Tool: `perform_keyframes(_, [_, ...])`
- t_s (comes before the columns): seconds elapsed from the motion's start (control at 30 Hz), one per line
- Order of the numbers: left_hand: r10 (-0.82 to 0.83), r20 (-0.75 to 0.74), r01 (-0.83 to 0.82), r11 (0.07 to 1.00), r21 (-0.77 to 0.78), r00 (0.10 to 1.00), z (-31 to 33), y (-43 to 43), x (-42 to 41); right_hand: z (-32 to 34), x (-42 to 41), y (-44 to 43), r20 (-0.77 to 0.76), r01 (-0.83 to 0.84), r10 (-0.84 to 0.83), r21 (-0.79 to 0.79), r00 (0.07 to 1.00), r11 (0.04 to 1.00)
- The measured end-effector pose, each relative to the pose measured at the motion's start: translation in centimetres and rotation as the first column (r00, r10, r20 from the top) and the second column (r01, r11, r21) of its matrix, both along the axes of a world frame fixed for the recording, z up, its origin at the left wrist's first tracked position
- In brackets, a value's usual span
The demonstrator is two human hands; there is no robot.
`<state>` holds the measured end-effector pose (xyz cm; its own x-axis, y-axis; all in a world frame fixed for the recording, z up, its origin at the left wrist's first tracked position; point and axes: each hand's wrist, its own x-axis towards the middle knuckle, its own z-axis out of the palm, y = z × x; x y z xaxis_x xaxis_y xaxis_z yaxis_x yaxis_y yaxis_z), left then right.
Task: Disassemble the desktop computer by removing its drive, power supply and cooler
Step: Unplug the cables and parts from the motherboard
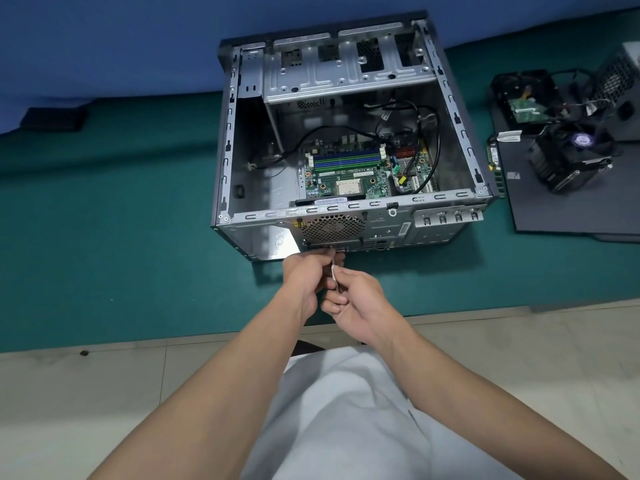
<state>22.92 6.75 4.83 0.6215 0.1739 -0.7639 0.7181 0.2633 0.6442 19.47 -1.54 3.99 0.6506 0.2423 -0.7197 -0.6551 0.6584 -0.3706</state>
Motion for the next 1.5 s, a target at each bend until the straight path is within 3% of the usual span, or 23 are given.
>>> perform_keyframes(0.1, [-0.009,-0.010,0.010,1.000,0.030,1.000,0.1,0.0,0.2,-0.1,0.2,-0.1,0.012,-0.055,0.055,-0.032,0.998,0.998])
perform_keyframes(0.27, [0.045,-0.012,-0.045,0.999,0.023,0.999,0.2,-0.2,0.3,-0.1,0.3,1.6,0.023,-0.095,0.118,-0.447,0.993,0.889])
perform_keyframes(0.3, [0.054,-0.010,-0.053,0.998,0.014,0.999,0.1,-0.2,0.3,-0.2,0.3,1.9,0.020,-0.117,0.153,-0.548,0.988,0.828])
perform_keyframes(0.37, [0.065,-0.004,-0.065,0.998,-0.003,0.998,0.1,-0.2,0.4,-0.2,0.4,2.3,-0.027,-0.181,0.249,-0.765,0.968,0.619])
perform_keyframes(0.43, [0.078,-0.001,-0.078,0.997,-0.027,0.997,0.1,-0.2,0.5,0.1,0.6,2.5,-0.089,-0.205,0.276,-0.880,0.957,0.427])
perform_keyframes(0.47, [0.084,-0.002,-0.084,0.996,-0.038,0.996,0.1,-0.2,0.6,0.3,0.7,2.6,-0.100,-0.202,0.263,-0.896,0.959,0.394])
perform_keyframes(0.57, [0.091,-0.004,-0.091,0.995,-0.051,0.996,0.3,-0.3,0.5,0.9,1.0,3.2,-0.112,-0.216,0.242,-0.859,0.964,0.463])
perform_keyframes(0.67, [0.082,-0.019,-0.082,0.996,-0.030,0.996,0.3,-0.3,0.7,1.8,0.9,2.5,-0.061,-0.170,0.169,-0.621,0.984,0.765])
perform_keyframes(0.73, [0.094,-0.020,-0.095,0.994,-0.051,0.995,0.2,-0.2,0.8,2.5,0.7,0.7,-0.062,-0.244,0.242,-0.442,0.968,0.863])
perform_keyframes(0.83, [0.103,0.014,-0.101,0.992,-0.072,0.995,-0.1,-0.2,0.9,3.1,0.0,-0.9,-0.043,-0.443,0.460,-0.363,0.887,0.820])
perform_keyframes(0.93, [0.065,0.027,-0.063,0.996,-0.066,0.998,-0.3,-0.1,0.6,2.9,-0.4,-0.3,-0.029,-0.431,0.478,-0.487,0.878,0.760])
perform_keyframes(1.07, [0.056,0.030,-0.054,0.997,-0.058,0.998,-0.2,-0.1,0.5,2.8,-0.6,0.7,-0.098,-0.361,0.480,-0.790,0.872,0.495])
perform_keyframes(1.13, [0.080,0.037,-0.077,0.994,-0.072,0.996,-0.3,-0.4,0.4,3.1,-0.5,0.9,-0.127,-0.331,0.489,-0.873,0.863,0.358])
perform_keyframes(1.2, [0.096,0.030,-0.093,0.992,-0.080,0.995,-0.3,-0.6,0.3,3.2,-0.5,0.9,-0.144,-0.330,0.514,-0.898,0.845,0.291])
perform_keyframes(1.27, [0.098,0.018,-0.095,0.991,-0.098,0.995,-0.3,-0.6,0.4,3.3,-0.6,0.6,-0.140,-0.362,0.525,-0.864,0.840,0.349])
perform_keyframes(1.4, [0.084,0.013,-0.081,0.984,-0.160,0.996,-0.3,-0.3,0.7,3.8,-0.5,-0.4,-0.065,-0.463,0.506,-0.515,0.860,0.721])
perform_keyframes(1.43, [0.078,0.015,-0.074,0.982,-0.176,0.997,-0.3,-0.3,0.7,3.8,-0.5,-0.5,-0.045,-0.453,0.492,-0.470,0.870,0.758])
perform_keyframes(1.5, [0.073,0.021,-0.067,0.979,-0.195,0.997,-0.5,-0.3,0.7,3.8,-0.5,-0.3,-0.041,-0.424,0.485,-0.554,0.874,0.717])
